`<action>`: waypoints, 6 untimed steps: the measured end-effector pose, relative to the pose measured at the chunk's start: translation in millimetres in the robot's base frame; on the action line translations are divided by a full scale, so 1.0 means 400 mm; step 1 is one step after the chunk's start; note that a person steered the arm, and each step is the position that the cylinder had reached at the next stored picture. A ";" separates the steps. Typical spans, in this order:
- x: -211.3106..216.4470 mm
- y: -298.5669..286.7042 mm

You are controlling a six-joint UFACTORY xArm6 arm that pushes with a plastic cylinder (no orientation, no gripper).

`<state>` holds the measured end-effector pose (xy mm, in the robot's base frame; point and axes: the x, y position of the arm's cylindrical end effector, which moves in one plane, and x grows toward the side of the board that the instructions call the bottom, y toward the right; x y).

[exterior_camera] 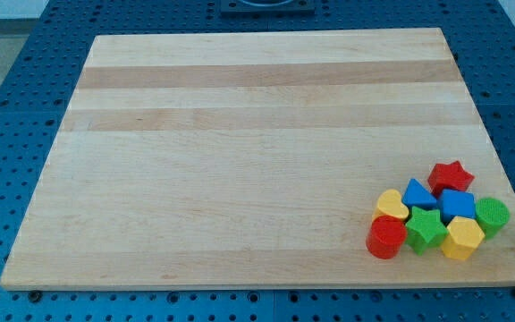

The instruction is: Push the yellow hexagon to the bottom right of green star

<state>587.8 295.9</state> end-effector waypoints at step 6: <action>-0.007 -0.292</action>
